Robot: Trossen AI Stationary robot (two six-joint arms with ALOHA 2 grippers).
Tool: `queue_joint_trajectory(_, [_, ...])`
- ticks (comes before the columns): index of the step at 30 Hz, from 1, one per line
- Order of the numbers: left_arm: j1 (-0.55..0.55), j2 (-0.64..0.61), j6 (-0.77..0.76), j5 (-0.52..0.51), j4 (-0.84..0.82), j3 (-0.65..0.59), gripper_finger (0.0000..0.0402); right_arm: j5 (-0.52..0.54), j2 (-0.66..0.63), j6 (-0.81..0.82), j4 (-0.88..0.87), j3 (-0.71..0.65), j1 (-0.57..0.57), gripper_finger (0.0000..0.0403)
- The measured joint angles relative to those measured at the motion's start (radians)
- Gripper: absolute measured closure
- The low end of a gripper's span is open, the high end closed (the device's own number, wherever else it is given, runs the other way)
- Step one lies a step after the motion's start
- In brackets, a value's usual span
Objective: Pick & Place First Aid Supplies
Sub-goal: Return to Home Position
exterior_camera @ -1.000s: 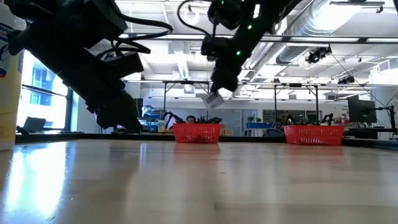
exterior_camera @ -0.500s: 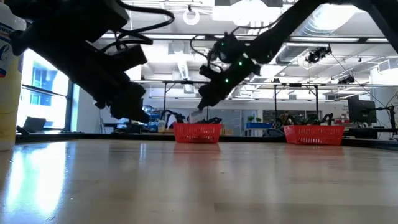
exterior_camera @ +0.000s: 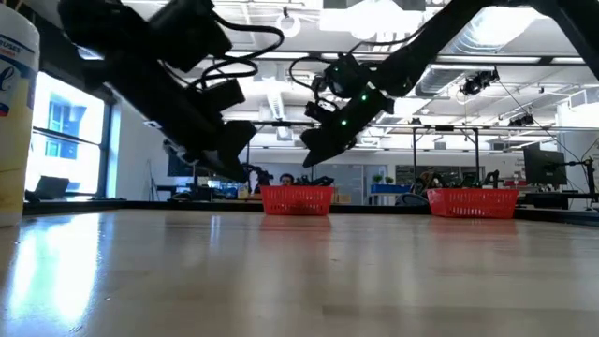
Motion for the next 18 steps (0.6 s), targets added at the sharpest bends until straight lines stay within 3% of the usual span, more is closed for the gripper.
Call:
queue_joint_trajectory(4, [0.08,-0.048,0.076,0.092,0.03,-0.001,0.0402,-0.017,-0.082,-0.039,-0.142,0.0,0.0,0.0332])
queue_joint_trajectory(7, [0.125,-0.089,0.162,0.142,0.086,0.0,0.0402,-0.113,-0.162,-0.042,-0.19,-0.039,0.0,0.0345])
queue_joint_trajectory(11, [0.171,-0.125,0.258,0.207,0.156,0.0,0.0402,-0.263,-0.287,-0.008,-0.104,-0.205,0.0,0.0377])
queue_joint_trajectory(15, [0.202,-0.136,0.294,0.208,0.204,0.0,0.0402,-0.391,-0.438,0.003,0.021,-0.422,0.002,0.04])
queue_joint_trajectory(18, [0.229,-0.137,0.296,0.232,0.226,0.0,0.0402,-0.39,-0.567,0.04,0.083,-0.57,0.024,0.0397])
